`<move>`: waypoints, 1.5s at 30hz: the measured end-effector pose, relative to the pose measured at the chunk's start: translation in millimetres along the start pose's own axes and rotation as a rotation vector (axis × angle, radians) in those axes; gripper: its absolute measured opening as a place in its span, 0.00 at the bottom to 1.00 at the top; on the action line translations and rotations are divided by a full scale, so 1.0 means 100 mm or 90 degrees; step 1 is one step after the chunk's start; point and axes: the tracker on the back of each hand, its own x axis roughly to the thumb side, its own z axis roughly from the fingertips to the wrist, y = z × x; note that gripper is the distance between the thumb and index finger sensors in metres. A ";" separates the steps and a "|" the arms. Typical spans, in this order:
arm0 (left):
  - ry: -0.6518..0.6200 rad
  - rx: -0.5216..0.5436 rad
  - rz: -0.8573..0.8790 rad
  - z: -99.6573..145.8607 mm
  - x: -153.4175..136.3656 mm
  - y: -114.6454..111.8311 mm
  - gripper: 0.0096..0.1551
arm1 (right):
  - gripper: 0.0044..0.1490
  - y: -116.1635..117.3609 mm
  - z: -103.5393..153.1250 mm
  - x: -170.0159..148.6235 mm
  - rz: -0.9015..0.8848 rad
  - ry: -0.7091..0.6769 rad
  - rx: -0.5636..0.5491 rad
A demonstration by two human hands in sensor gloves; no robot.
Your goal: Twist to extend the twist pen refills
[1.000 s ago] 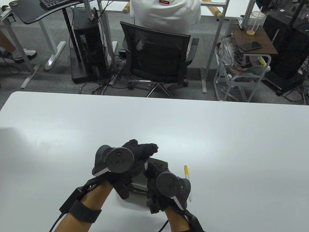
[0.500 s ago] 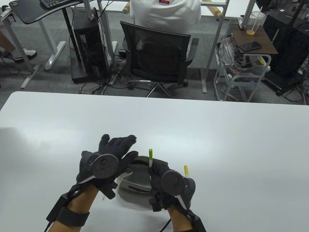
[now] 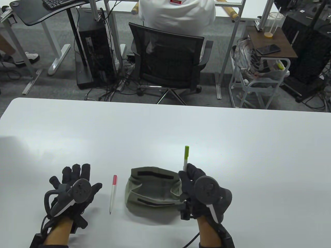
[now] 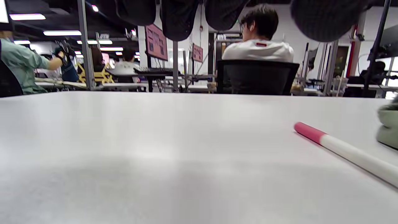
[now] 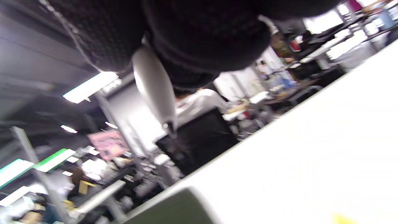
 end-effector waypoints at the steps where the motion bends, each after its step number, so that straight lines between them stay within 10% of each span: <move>1: 0.001 -0.004 0.004 0.00 -0.02 -0.01 0.54 | 0.30 0.00 -0.07 -0.14 0.051 0.041 0.037; 17: 0.010 -0.042 0.045 0.00 0.02 -0.06 0.53 | 0.33 0.77 -0.20 -1.05 0.435 0.195 0.215; 45: -0.027 -0.008 0.051 -0.02 0.21 0.26 0.52 | 0.41 0.69 -0.21 -1.12 0.354 0.240 0.231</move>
